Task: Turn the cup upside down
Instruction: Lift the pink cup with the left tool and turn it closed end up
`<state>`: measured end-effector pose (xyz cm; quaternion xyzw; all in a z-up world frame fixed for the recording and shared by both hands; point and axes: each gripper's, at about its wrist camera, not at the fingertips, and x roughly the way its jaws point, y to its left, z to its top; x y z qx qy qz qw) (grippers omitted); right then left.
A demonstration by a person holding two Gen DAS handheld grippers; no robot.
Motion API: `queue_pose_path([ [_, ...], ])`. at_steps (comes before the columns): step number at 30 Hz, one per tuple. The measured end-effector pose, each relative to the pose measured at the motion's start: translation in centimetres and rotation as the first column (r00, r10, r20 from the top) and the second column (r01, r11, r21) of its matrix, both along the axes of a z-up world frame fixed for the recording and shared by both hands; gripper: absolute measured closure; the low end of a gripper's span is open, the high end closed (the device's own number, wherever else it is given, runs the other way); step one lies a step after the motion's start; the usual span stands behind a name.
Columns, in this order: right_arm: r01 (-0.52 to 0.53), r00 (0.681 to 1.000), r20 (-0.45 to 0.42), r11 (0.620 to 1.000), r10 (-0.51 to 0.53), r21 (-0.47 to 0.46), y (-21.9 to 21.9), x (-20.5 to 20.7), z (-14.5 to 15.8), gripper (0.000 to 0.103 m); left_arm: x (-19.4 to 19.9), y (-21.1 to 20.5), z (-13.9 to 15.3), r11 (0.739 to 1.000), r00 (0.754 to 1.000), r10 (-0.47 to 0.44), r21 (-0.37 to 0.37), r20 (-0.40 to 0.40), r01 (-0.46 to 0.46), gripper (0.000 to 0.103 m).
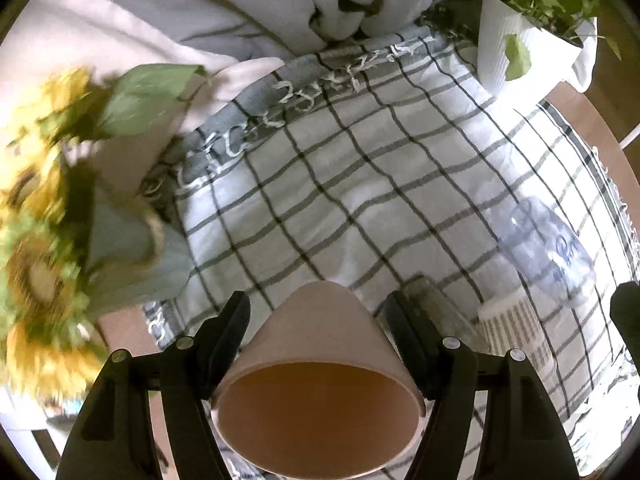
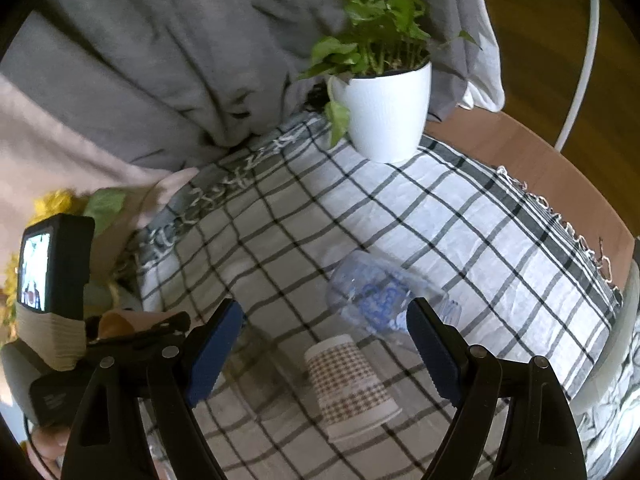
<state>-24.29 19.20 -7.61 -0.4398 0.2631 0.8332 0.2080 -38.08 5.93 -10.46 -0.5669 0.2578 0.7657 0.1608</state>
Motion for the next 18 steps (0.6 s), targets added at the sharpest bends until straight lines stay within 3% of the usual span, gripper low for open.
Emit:
queue_pose_path([
  [8, -0.083, 0.996, -0.019, 0.997, 0.083, -0.003, -1.6, 3.0, 0.6, 0.019, 4.9, -2.3, 0.7, 0.999, 0.999, 0.054, 0.007, -0.005, -0.054, 0.034],
  [18, -0.168, 0.985, 0.05, 0.986, 0.168, -0.011, -1.3, 7.4, -2.0, 0.019, 11.4, -2.7, -1.8, 0.988, 0.99, 0.132, 0.079, 0.044, -0.136, 0.034],
])
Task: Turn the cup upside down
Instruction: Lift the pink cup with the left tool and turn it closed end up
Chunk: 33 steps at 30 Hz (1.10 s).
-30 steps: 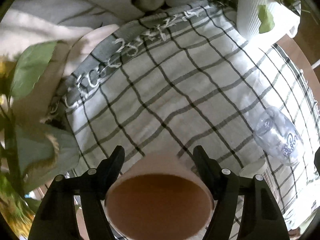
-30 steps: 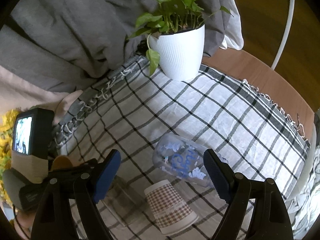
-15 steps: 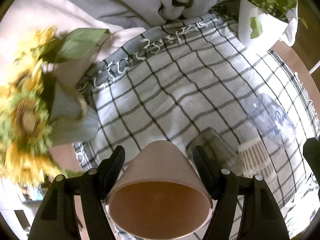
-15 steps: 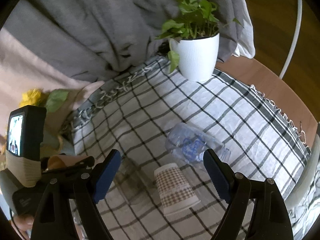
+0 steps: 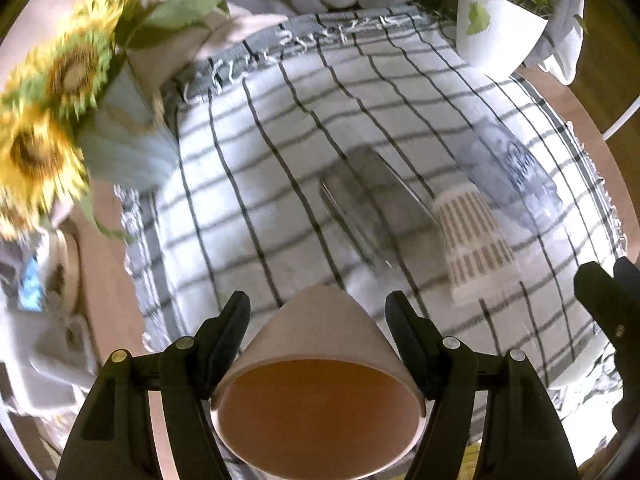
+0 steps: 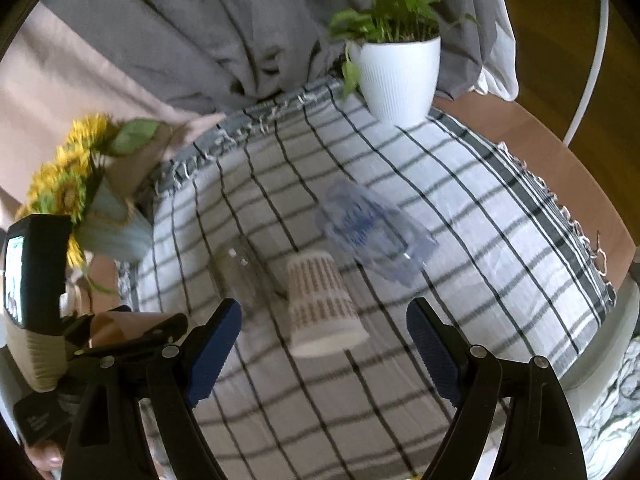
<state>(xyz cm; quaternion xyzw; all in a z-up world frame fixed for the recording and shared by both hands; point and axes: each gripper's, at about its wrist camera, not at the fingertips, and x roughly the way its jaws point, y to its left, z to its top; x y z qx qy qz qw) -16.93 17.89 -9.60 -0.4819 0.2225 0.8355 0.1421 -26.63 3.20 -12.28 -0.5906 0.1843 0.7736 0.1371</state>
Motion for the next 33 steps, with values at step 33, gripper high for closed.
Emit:
queue_pose_path([
  [33, -0.232, 0.968, 0.126, 0.965, 0.216, 0.125, -1.2, 6.9, -4.6, 0.019, 11.5, -3.0, -6.0, 0.964, 0.973, 0.23, 0.141, -0.009, -0.226, 0.036],
])
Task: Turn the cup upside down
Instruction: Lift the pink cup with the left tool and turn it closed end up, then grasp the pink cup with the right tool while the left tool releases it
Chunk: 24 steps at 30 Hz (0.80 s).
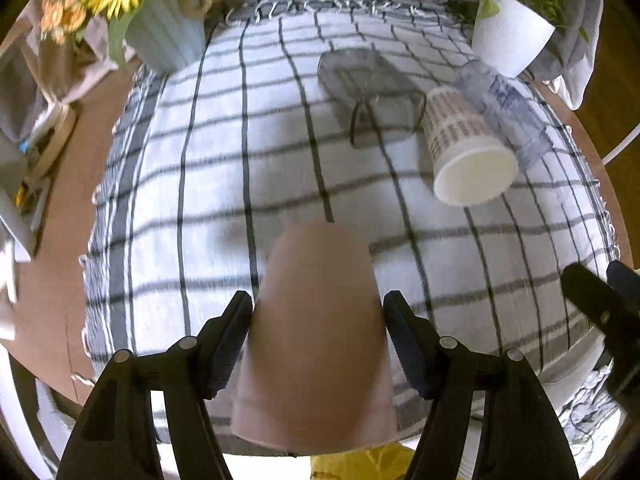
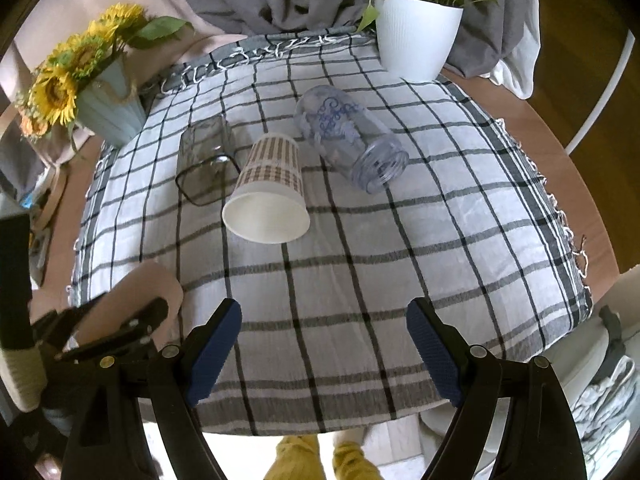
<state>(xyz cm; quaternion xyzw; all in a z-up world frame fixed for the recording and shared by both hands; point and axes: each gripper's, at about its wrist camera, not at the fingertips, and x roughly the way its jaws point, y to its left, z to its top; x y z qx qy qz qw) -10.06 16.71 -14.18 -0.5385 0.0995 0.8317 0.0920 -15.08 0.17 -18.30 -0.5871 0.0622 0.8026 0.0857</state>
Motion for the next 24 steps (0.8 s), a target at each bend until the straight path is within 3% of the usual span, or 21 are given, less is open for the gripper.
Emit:
queue_pose_path([
  [14, -0.013, 1.0, 0.007, 1.0, 0.013, 0.006, -0.7, 0.0, -0.1, 0.019, -0.5, -0.4, -0.6, 0.999, 1.0, 0.018, 0.03, 0.016, -0.018, 0.035],
  [16, -0.015, 1.0, 0.007, 1.0, 0.015, 0.005, -0.8, 0.0, 0.0, 0.019, -0.6, -0.4, -0.7, 1.0, 1.0, 0.018, 0.019, 0.021, -0.018, 0.031],
  [18, -0.017, 1.0, 0.009, 1.0, 0.017, 0.0, -0.9, -0.1, 0.0, 0.019, -0.8, -0.3, -0.7, 1.0, 1.0, 0.021, 0.004, 0.023, -0.021, 0.017],
  [24, -0.024, 1.0, 0.007, 1.0, 0.024, -0.009, -1.3, -0.1, 0.4, 0.019, -0.7, -0.7, 0.3, 1.0, 1.0, 0.028, 0.013, 0.011, -0.028, 0.014],
])
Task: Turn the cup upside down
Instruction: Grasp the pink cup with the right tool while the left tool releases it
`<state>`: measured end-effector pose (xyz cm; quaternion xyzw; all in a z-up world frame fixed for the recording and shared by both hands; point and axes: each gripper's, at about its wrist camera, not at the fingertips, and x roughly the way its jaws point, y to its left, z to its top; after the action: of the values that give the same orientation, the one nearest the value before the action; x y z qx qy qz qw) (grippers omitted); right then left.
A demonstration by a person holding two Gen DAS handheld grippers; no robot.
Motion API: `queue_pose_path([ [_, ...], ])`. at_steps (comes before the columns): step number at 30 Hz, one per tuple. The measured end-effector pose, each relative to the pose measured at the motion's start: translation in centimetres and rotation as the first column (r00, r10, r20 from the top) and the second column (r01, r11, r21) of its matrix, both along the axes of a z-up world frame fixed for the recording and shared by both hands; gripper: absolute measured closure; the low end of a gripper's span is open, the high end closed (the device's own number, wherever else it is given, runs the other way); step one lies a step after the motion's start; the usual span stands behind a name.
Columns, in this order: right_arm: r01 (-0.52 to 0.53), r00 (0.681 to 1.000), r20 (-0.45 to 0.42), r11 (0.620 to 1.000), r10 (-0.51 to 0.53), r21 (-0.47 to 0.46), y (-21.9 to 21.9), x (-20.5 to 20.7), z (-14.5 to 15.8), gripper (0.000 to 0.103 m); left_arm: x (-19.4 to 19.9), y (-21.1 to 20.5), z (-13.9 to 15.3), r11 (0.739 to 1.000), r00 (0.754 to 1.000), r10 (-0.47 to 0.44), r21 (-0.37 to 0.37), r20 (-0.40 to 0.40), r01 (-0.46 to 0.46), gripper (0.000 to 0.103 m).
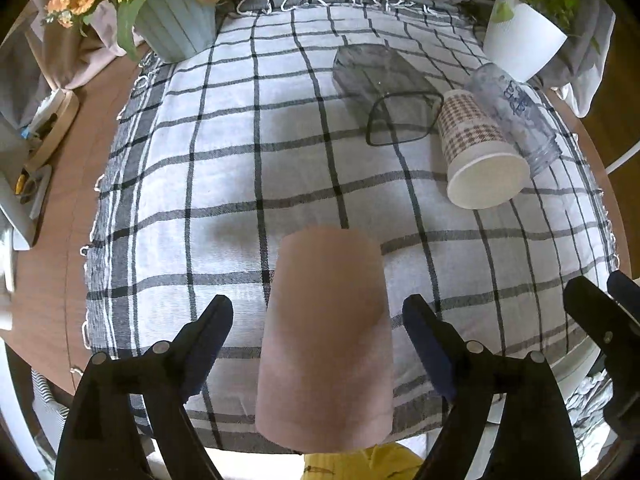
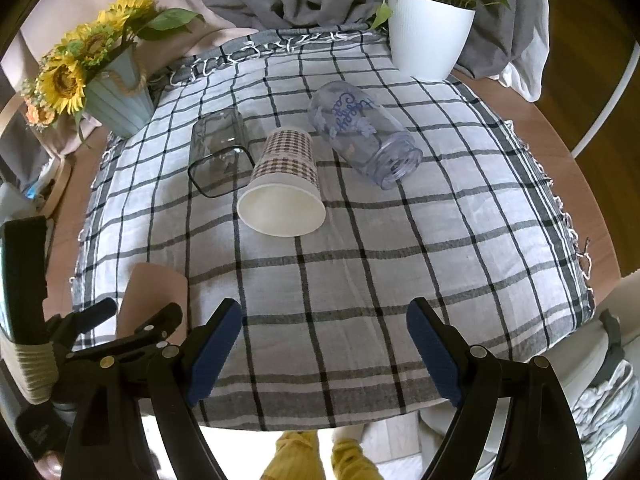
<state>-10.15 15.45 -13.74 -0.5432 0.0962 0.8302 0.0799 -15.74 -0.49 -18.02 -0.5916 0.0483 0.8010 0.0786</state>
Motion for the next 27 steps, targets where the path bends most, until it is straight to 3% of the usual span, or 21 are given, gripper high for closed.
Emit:
queue_pose_path([
  [10, -0.022, 0.999, -0.041, 1.0, 0.021, -0.012, -1.4, 0.2, 2.0, 0.019, 0.9, -2.3, 3.4, 0.998, 0.996, 0.065, -0.001, -0.063, -0.065, 0.011],
  [15, -0.059, 0.997, -0.058, 0.998, 0.057, -0.024, -3.1, -0.3, 2.8, 0.019, 1.6, -5.0, 5.0, 0.99, 0.984, 0.128, -0.042, -0.121, -0.133, 0.009],
  [22, -0.145, 0.989, -0.036, 0.987, 0.142, -0.072, -6.7, -1.9, 2.0, 0.019, 1.9, -9.0, 5.5, 0.978, 0.971, 0.176, -0.085, -0.162, -0.192, 0.009],
  [27, -0.187, 0.982, 0.004, 0.974, 0.189, -0.13, -9.0, -3.8, 0.7, 0.019, 1.6, -11.5, 5.0, 0.975, 0.968, 0.206, -0.059, -0.147, -0.216, 0.009],
])
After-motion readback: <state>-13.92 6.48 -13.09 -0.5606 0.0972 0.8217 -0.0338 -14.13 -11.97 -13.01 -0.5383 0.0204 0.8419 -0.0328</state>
